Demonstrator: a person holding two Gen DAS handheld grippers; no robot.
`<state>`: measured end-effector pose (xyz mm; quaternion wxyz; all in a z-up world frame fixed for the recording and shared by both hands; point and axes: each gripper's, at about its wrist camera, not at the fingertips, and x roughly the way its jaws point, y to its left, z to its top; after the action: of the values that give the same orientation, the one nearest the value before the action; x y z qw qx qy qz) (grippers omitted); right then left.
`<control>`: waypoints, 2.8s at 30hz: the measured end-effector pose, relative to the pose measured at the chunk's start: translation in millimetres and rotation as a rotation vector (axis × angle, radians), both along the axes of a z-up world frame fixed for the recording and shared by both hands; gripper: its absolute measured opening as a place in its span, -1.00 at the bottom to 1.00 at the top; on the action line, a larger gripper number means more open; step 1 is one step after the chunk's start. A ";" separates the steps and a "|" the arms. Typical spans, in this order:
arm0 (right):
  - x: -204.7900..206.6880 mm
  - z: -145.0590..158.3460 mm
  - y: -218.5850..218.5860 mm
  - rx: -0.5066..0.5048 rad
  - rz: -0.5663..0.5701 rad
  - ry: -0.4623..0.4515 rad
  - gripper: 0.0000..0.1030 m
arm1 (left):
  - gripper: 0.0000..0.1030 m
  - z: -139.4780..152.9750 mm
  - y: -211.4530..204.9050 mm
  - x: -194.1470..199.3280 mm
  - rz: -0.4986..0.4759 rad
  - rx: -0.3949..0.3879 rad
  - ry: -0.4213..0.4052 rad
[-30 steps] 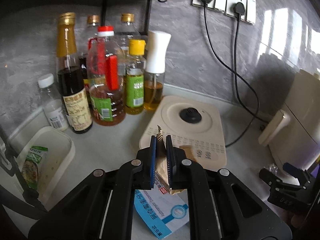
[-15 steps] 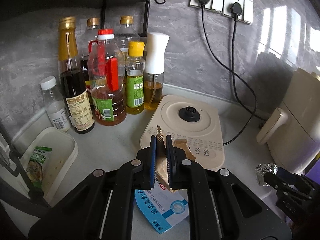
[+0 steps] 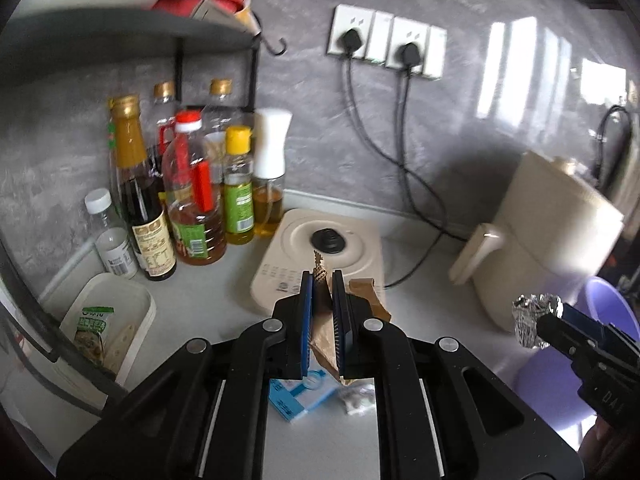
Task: Collect trash
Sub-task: 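Carry the foil ball to the bucket with the right gripper while the left carries brown paper, then drop both items into the bucket and move grippers back toward the counter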
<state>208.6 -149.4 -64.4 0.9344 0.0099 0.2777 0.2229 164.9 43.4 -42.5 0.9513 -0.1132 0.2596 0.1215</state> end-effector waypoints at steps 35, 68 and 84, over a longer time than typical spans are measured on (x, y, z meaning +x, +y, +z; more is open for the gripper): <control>-117.6 82.9 -171.9 0.067 -0.290 -0.164 -0.21 | -0.81 70.4 -186.2 -18.2 -0.496 0.040 -0.125; -129.3 63.1 -250.7 0.086 -0.472 -0.137 0.58 | 0.39 57.9 -282.4 19.2 -0.735 0.008 -0.077; -108.1 57.9 -220.3 0.157 -0.399 -0.150 0.85 | 0.88 60.6 -216.6 3.6 -0.568 0.082 -0.067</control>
<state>100.5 -369.7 -6.5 0.9744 0.1206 0.1818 0.0549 168.5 -173.1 18.1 0.9591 -0.0012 0.2440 -0.1433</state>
